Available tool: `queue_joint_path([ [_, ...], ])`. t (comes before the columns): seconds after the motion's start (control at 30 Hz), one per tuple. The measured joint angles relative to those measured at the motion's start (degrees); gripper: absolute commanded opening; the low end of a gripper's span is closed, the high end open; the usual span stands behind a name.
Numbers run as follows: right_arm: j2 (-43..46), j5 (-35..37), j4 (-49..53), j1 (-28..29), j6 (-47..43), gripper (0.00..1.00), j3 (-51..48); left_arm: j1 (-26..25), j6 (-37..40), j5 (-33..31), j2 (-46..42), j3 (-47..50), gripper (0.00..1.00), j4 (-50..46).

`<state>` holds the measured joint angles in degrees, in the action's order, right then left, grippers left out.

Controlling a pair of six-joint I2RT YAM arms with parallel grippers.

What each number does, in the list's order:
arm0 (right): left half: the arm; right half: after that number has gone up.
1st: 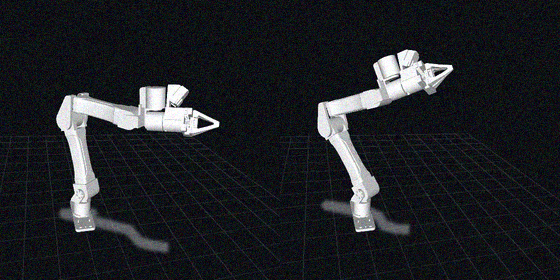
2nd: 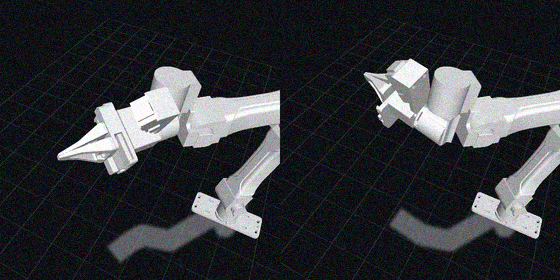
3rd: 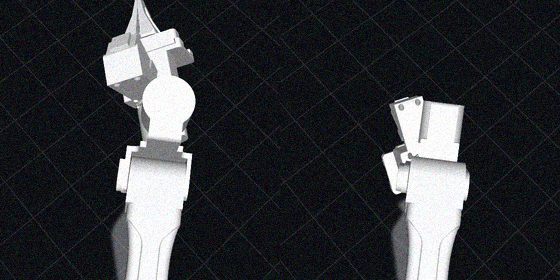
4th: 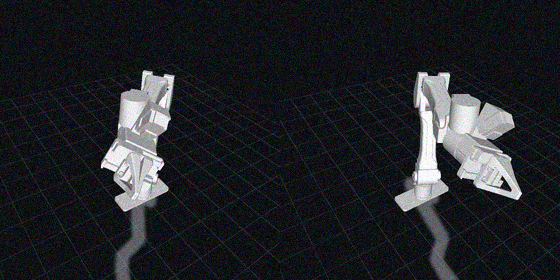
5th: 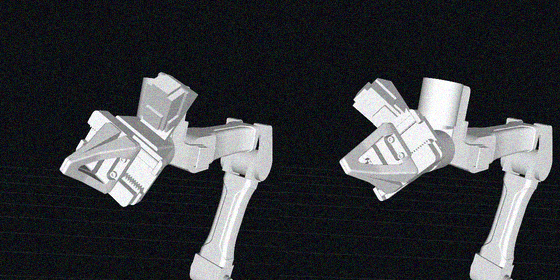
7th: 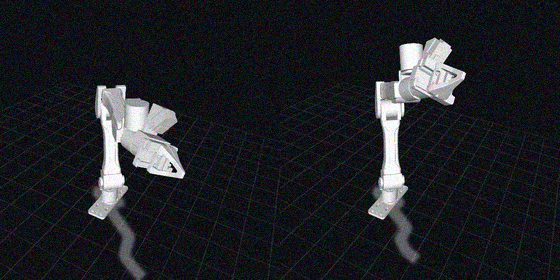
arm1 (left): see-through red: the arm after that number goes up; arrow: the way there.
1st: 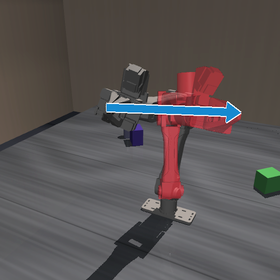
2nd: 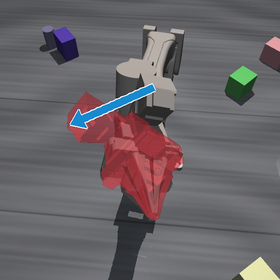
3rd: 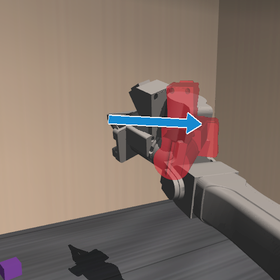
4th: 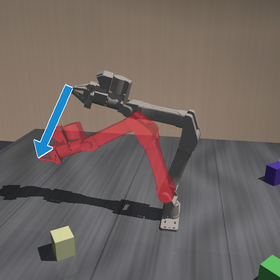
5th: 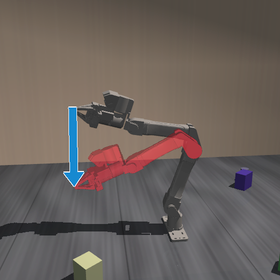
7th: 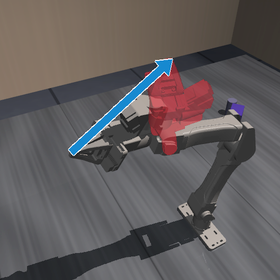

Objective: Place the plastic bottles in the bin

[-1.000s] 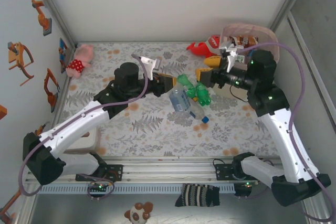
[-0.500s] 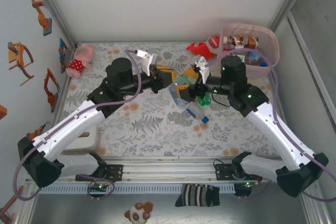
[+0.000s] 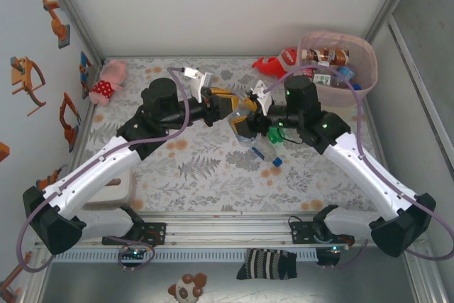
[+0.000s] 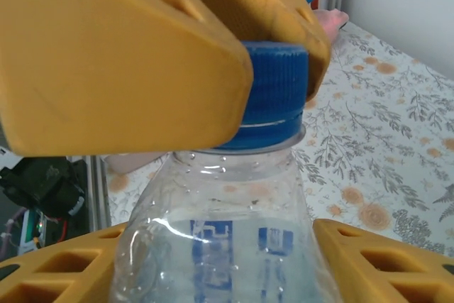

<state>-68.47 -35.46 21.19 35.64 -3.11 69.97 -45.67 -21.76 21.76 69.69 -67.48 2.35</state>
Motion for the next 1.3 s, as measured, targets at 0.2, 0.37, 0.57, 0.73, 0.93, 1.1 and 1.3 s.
queue_joint_path([
  [0.2, -0.04, 0.90, 0.48, 0.11, 0.31, 0.54, 0.63, 0.00, -0.09, -0.68, -0.70, 0.09, 0.55, 0.28],
  [0.37, -0.04, 3.43, 2.95, -1.27, 0.70, 0.54, 2.45, 0.00, -0.20, -3.15, -4.66, 1.31, 0.62, 0.70],
  [0.57, -0.17, 6.84, 8.50, -10.49, 3.23, 0.54, 9.79, 0.00, -0.15, -5.57, -8.48, 3.15, 0.64, 1.29],
  [0.73, -1.90, 9.68, 13.33, -22.71, 7.37, 0.54, 19.32, 0.02, -0.17, -6.12, -8.70, 4.94, 0.64, 1.31],
  [0.93, -8.41, 10.45, 18.93, -35.56, 11.56, 0.53, 31.36, 0.09, -0.17, -6.12, -8.63, 5.44, 0.64, 1.44],
  [1.1, -15.19, 11.34, 22.93, -43.21, 13.33, 0.52, 38.82, 0.35, -0.20, -6.10, -8.63, 6.43, 0.64, 1.95],
  [1.3, -23.65, 17.51, 28.79, -47.56, 11.76, 0.52, 45.92, 0.59, -0.46, -5.90, -8.37, 7.69, 0.64, 2.69],
])
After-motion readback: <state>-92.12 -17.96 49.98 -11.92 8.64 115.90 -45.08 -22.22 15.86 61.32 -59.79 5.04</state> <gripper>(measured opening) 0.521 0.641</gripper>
